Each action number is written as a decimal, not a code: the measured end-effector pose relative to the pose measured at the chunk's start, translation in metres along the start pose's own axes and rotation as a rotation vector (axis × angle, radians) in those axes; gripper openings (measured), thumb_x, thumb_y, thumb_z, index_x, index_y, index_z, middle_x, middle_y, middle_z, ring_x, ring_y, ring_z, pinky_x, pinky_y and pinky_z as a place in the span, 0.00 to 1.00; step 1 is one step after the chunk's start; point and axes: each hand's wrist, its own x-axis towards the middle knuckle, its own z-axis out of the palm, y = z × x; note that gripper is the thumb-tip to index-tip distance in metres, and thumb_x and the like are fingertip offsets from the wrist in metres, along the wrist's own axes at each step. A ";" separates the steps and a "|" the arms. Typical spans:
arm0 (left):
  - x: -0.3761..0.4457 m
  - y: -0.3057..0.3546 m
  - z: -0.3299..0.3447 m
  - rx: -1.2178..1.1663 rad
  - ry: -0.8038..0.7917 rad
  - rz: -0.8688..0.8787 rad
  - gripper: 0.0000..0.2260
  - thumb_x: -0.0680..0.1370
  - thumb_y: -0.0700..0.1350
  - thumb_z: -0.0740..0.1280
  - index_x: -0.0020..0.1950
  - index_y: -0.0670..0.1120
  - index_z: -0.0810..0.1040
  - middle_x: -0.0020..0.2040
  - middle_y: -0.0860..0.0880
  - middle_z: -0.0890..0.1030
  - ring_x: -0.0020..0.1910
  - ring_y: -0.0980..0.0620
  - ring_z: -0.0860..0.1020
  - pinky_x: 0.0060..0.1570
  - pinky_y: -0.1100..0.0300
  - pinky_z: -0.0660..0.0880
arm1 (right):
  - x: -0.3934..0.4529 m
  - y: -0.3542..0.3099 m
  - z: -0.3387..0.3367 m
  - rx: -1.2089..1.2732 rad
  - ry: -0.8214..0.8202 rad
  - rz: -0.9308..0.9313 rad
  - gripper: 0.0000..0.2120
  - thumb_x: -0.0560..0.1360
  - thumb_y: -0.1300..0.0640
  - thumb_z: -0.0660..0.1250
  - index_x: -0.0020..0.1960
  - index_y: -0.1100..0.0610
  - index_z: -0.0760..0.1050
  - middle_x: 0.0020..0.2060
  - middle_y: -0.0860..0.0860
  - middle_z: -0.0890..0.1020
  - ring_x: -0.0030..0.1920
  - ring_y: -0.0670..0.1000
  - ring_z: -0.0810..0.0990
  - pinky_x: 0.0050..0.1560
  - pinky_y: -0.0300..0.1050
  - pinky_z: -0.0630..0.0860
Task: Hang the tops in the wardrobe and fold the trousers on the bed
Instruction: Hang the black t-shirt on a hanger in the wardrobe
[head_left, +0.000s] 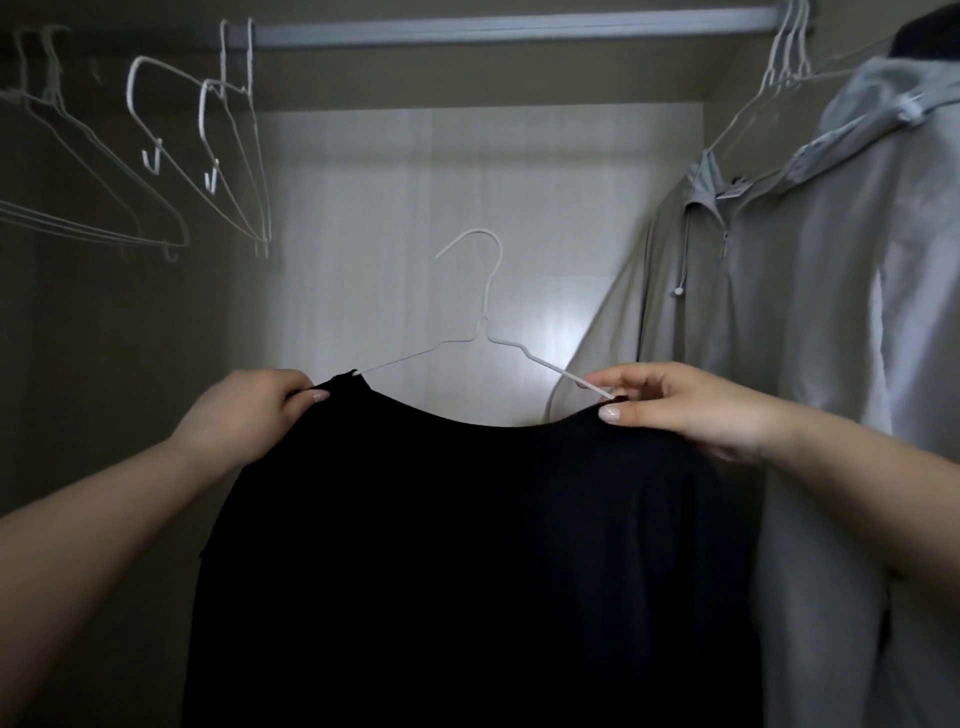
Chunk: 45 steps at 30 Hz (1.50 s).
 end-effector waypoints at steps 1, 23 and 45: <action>0.002 -0.001 -0.002 -0.004 0.007 -0.008 0.12 0.79 0.53 0.62 0.42 0.50 0.79 0.33 0.50 0.75 0.39 0.43 0.78 0.39 0.54 0.72 | -0.004 -0.004 -0.005 0.066 -0.059 0.078 0.25 0.62 0.49 0.73 0.58 0.55 0.79 0.53 0.56 0.83 0.52 0.52 0.81 0.56 0.46 0.77; -0.005 0.195 0.000 -1.251 -0.350 -0.101 0.30 0.74 0.57 0.68 0.74 0.60 0.61 0.68 0.57 0.71 0.60 0.61 0.74 0.58 0.52 0.77 | -0.005 -0.073 0.006 0.461 0.535 0.056 0.05 0.72 0.58 0.67 0.44 0.59 0.80 0.33 0.57 0.83 0.31 0.53 0.82 0.33 0.42 0.79; 0.064 0.322 -0.066 -1.618 -0.343 0.186 0.16 0.82 0.42 0.57 0.64 0.62 0.71 0.53 0.59 0.83 0.54 0.59 0.81 0.60 0.50 0.76 | 0.049 -0.190 -0.148 0.279 0.924 -0.078 0.04 0.74 0.63 0.62 0.47 0.62 0.73 0.35 0.57 0.76 0.38 0.56 0.76 0.44 0.47 0.73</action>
